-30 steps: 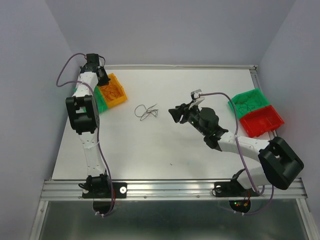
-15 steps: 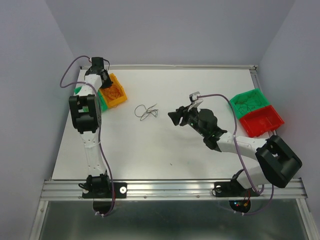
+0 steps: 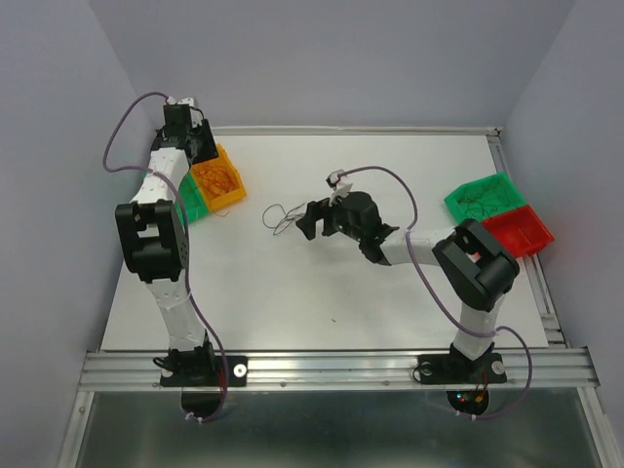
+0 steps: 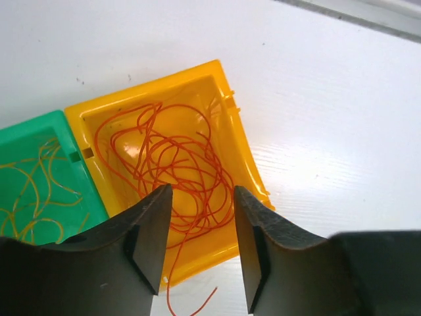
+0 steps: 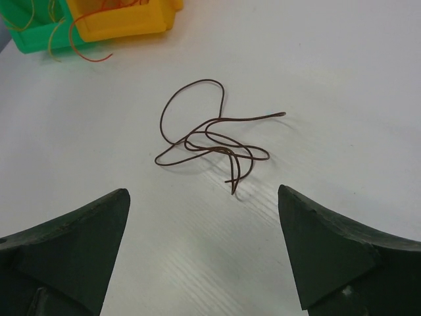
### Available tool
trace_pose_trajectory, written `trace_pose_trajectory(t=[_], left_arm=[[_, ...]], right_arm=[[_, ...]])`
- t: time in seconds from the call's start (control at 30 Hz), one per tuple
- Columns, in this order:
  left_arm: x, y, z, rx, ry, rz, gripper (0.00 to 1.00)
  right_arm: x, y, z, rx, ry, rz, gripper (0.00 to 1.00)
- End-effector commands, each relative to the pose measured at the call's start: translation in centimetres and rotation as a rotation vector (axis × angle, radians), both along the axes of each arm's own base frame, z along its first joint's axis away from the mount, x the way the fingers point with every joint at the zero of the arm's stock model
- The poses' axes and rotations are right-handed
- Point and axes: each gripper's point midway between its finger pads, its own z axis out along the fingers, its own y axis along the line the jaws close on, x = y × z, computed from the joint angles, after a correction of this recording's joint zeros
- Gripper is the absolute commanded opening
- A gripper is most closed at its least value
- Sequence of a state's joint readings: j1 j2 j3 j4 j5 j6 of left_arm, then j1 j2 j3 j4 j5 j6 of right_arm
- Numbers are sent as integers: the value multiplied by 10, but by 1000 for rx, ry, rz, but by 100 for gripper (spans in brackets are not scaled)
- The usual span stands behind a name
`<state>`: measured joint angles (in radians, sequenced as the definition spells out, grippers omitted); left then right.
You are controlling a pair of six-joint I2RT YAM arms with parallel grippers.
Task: Untangle the cables
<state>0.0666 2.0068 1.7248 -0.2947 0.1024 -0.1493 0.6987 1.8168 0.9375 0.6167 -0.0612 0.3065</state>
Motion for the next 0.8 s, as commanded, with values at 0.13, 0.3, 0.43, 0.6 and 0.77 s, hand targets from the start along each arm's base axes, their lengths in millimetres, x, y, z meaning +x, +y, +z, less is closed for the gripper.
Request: trace_pose_trajectory(t=[0.13, 0.3, 0.43, 0.6, 0.77], left_arm=[[-8, -18, 44, 14, -100, -108, 72], [-17, -23, 56, 33, -117, -120, 86], [-23, -28, 68, 29, -144, -135, 86], [-31, -31, 82, 24, -174, -144, 86], [-33, -28, 85, 40, -190, -133, 86]], right_arm=[[26, 38, -9, -135, -126, 187, 100], [44, 44, -22, -238, -202, 226, 100], [51, 51, -31, -302, -234, 246, 100], [58, 56, -57, -431, -261, 264, 100], [66, 67, -68, -491, -253, 303, 100]])
